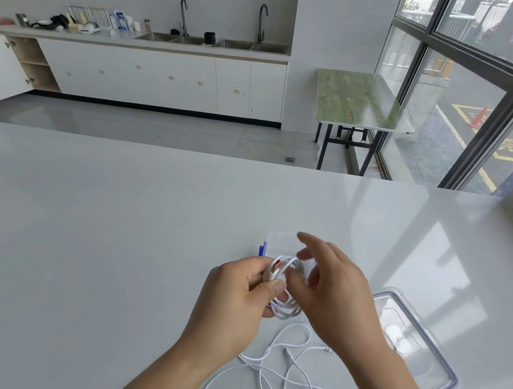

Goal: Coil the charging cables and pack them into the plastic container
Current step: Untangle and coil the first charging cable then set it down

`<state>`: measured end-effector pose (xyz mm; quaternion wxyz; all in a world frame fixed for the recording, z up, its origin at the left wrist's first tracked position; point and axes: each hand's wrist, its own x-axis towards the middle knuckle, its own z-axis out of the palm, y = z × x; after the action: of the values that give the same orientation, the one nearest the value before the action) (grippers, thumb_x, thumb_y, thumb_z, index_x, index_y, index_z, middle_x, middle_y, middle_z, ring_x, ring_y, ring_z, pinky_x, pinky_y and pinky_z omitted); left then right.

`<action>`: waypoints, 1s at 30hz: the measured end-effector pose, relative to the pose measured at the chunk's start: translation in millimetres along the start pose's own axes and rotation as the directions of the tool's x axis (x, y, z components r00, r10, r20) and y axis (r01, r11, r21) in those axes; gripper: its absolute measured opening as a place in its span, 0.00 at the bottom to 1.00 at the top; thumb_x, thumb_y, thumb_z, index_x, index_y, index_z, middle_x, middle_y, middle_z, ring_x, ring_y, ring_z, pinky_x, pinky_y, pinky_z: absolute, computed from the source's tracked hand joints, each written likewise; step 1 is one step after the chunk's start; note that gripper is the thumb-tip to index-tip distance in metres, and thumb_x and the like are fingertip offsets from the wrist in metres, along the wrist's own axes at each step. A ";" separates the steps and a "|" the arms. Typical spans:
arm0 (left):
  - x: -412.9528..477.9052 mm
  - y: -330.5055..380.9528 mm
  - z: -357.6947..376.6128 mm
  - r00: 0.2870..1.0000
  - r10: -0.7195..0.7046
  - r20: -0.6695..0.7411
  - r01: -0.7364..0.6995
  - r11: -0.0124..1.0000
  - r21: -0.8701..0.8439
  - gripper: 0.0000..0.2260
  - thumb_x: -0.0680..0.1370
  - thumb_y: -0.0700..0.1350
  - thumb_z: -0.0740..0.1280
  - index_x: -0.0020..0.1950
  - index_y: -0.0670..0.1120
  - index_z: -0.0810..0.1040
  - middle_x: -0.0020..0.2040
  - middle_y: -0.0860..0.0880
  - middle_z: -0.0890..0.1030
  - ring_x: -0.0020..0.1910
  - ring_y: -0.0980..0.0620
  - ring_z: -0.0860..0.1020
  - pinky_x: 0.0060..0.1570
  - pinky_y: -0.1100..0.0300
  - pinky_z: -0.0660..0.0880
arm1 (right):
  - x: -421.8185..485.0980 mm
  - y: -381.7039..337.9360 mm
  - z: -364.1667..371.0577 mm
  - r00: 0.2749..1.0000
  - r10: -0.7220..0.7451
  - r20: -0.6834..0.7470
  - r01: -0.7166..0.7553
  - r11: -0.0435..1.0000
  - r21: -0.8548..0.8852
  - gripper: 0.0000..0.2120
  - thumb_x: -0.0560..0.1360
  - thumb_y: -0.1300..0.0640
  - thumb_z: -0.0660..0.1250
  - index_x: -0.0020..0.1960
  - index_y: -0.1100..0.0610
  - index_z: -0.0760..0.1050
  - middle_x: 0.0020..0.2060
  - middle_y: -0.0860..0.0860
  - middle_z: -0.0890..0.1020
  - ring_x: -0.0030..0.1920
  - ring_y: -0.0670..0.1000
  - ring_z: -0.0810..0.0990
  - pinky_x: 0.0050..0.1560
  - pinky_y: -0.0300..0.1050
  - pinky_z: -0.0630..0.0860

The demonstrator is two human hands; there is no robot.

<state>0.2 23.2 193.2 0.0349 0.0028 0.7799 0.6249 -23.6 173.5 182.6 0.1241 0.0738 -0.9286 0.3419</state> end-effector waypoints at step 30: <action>2.5 2.5 -12.0 0.994 -0.111 -0.016 0.100 0.941 -0.323 0.09 0.79 0.32 0.66 0.48 0.43 0.85 0.32 0.46 0.83 0.34 0.47 0.82 0.37 0.54 0.83 | -3.8 7.5 -3.8 0.850 0.468 0.243 -0.302 0.056 0.952 0.03 0.75 0.66 0.69 0.45 0.62 0.81 0.41 0.59 0.86 0.34 0.52 0.83 0.36 0.40 0.82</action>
<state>-3.2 12.2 198.1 0.0551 -0.0553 0.6670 0.7410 -21.0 181.8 179.7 0.0128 -0.1374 -0.4669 0.8735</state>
